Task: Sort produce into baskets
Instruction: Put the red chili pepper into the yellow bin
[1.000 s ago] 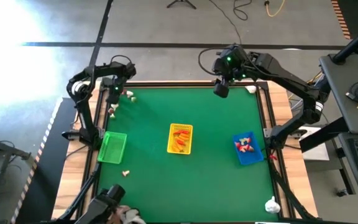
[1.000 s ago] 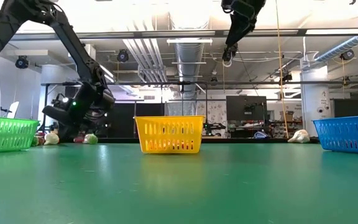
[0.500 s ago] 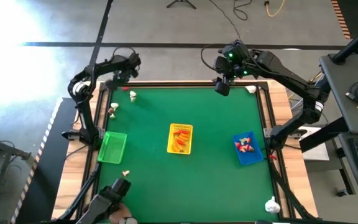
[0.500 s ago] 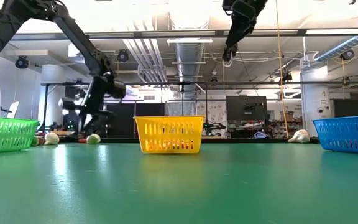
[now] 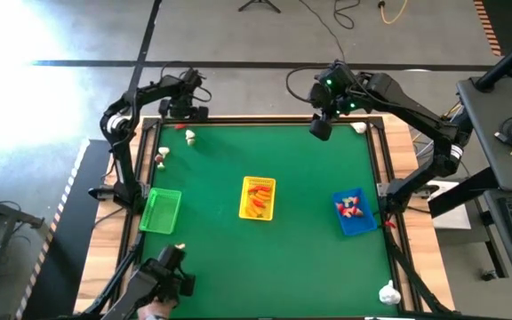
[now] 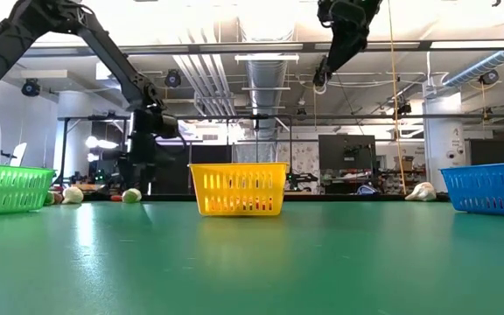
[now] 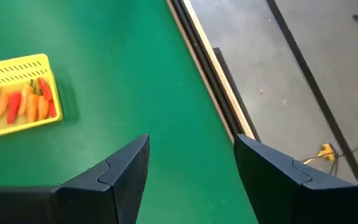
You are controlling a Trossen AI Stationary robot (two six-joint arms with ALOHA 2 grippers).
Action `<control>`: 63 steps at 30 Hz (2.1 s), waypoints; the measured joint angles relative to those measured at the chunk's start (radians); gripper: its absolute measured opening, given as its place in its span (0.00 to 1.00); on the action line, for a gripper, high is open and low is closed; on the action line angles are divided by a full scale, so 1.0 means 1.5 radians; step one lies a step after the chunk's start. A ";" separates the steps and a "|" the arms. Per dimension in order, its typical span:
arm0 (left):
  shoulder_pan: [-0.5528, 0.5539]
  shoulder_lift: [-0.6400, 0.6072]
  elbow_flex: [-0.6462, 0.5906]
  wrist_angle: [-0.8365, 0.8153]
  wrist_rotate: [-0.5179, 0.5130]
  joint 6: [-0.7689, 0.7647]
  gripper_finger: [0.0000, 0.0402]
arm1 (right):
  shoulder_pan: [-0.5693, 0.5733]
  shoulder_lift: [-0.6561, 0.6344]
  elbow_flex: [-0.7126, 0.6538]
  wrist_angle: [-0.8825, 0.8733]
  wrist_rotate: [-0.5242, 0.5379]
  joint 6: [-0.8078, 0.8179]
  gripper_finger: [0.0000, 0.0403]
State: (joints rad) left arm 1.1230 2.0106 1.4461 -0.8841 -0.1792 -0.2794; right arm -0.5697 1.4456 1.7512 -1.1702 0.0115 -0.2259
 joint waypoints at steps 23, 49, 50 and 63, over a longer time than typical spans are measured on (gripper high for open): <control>0.022 0.045 -0.002 -0.086 -0.021 0.192 0.37 | 0.059 0.000 0.000 -0.022 -0.030 0.189 0.56; 0.002 -0.097 -0.121 -0.064 -0.027 -0.007 0.49 | 0.188 0.007 0.000 0.039 0.062 0.343 0.56; 0.000 -0.102 -0.131 -0.053 -0.035 -0.049 0.50 | 0.188 0.007 0.000 0.039 0.062 0.343 0.56; -0.089 -0.218 -0.306 0.056 -0.174 -0.774 0.50 | 0.188 0.020 0.000 0.054 0.064 0.229 0.56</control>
State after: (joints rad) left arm 0.9890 1.6835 0.9872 -0.8007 -0.4408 -1.4400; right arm -0.2882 1.4761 1.7508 -1.0897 0.1070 0.1172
